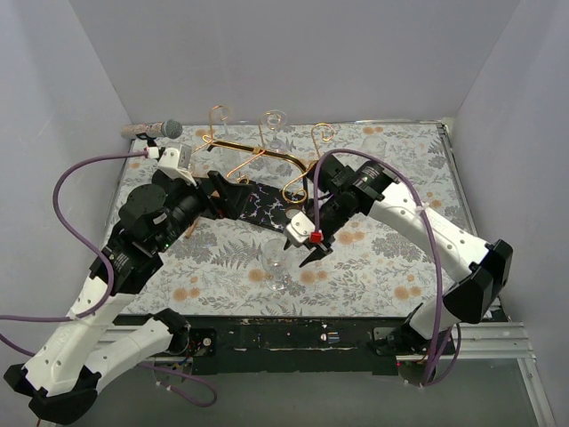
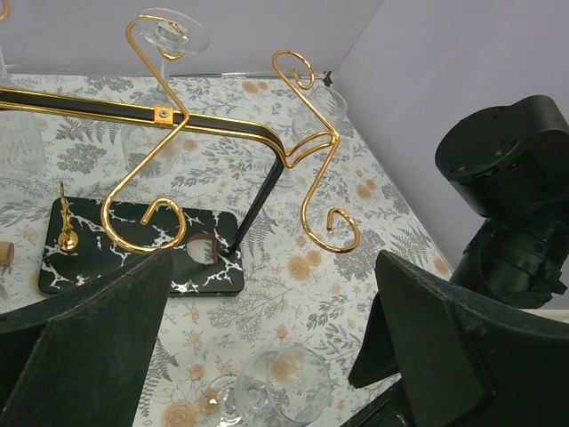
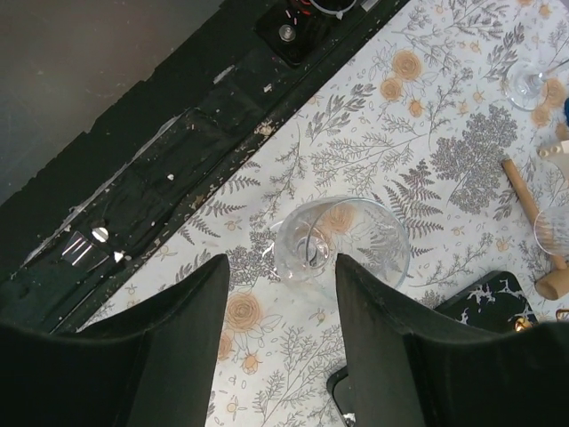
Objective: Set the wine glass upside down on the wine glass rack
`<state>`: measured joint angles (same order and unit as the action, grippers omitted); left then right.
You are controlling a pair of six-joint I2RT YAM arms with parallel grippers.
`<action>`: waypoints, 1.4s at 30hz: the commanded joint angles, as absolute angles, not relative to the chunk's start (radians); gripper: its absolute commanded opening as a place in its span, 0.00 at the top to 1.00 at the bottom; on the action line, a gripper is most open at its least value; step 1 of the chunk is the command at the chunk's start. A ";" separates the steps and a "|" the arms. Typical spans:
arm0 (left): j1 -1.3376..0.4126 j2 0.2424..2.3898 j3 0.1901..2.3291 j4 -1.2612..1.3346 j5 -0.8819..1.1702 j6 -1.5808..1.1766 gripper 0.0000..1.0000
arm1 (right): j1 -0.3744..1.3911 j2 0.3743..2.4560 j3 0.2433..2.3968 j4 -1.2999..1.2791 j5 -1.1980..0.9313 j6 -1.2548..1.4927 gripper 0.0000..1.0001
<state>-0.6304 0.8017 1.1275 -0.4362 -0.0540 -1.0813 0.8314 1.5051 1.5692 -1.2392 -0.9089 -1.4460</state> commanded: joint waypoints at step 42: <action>-0.626 0.736 1.065 -0.471 0.072 -1.135 0.02 | 0.899 1.490 1.592 -1.250 -0.773 -1.204 0.93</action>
